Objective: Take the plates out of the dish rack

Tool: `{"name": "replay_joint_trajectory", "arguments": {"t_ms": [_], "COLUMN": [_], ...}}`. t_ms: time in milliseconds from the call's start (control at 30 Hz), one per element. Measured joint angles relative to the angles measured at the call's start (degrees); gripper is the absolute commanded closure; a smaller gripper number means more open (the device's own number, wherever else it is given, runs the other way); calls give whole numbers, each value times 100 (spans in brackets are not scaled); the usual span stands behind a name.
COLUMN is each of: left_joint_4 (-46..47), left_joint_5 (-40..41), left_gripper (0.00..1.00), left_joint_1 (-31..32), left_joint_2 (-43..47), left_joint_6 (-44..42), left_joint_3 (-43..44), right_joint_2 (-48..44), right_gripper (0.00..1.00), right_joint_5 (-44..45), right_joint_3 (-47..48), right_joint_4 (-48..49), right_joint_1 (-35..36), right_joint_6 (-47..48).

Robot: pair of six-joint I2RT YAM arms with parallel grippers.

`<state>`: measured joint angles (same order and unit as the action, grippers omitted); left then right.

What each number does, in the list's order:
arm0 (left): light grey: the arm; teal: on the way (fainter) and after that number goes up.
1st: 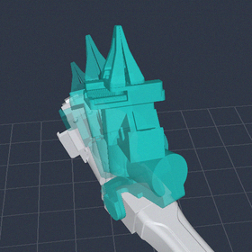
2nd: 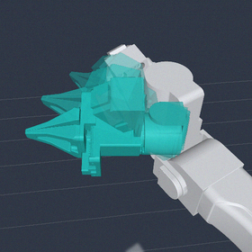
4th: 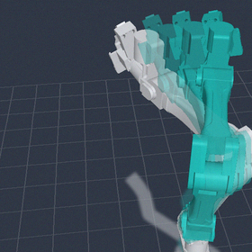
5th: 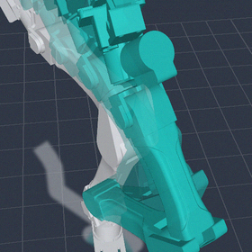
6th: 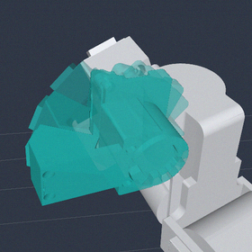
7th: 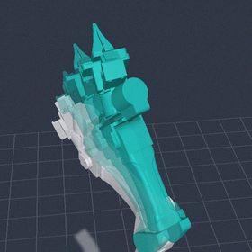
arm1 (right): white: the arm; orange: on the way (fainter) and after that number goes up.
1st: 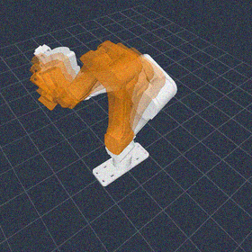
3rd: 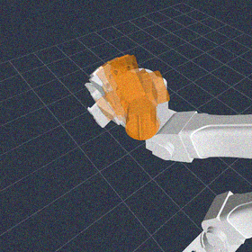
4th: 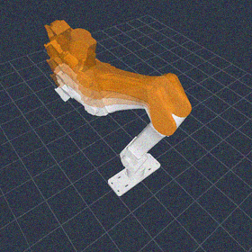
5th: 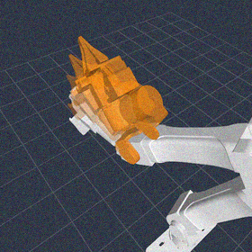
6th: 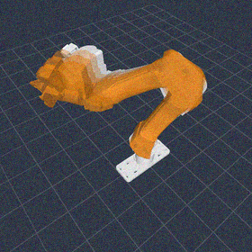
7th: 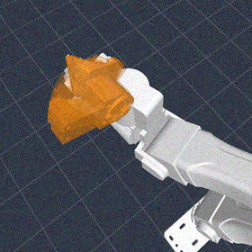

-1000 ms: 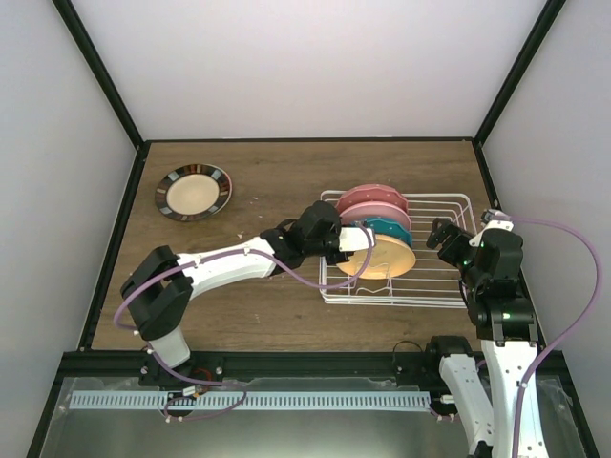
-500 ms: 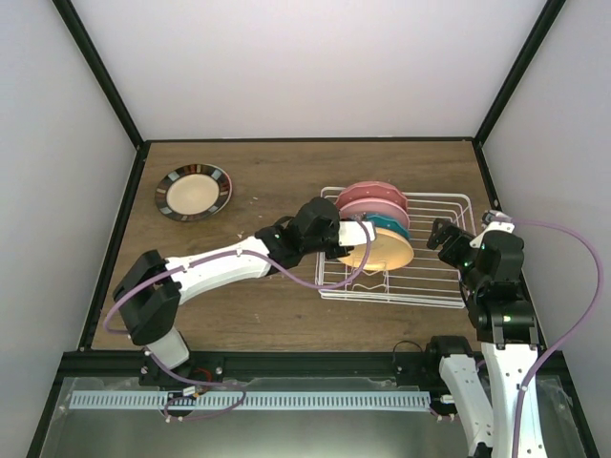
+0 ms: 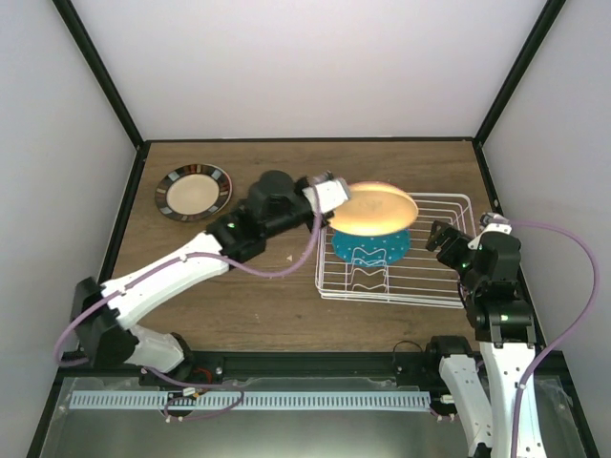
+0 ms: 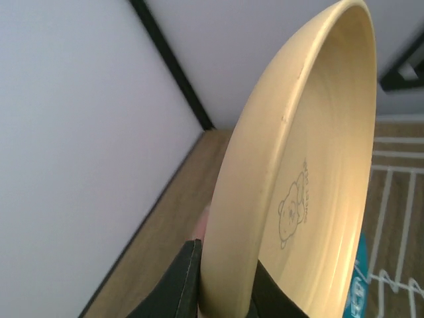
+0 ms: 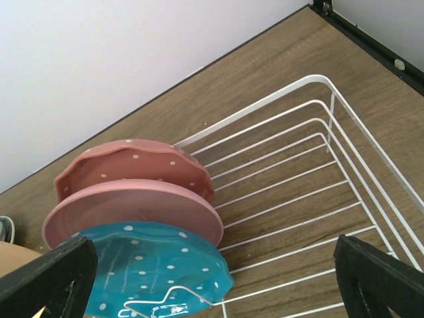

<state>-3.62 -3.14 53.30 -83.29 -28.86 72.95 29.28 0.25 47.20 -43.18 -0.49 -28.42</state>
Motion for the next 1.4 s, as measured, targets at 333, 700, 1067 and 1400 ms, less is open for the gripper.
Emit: {"name": "replay_joint_trajectory", "arguments": {"t_ms": [333, 700, 1067, 1400], "left_joint_4": [101, -468, -463, -511], "left_joint_5": [-269, -1117, -1486, -1508], "left_gripper": [96, 96, 96, 94], "left_joint_1": [-2889, -6218, -6944, -6935], "left_joint_2": [1073, -7, -1325, -2055], "left_joint_6": [1993, 5110, 6651, 7265], "left_joint_3": [173, -319, -741, -739], "right_joint_2": [81, 254, 192, 170], "right_gripper": [0, 0, 0, 0], "right_joint_5": [-111, -289, -271, -164], "right_joint_3": [-229, -315, -313, -310], "right_joint_4": [179, 431, 372, 286], "right_joint_1": [0, 0, 0, 0], "right_joint_6": [-173, -378, -402, -402]}}
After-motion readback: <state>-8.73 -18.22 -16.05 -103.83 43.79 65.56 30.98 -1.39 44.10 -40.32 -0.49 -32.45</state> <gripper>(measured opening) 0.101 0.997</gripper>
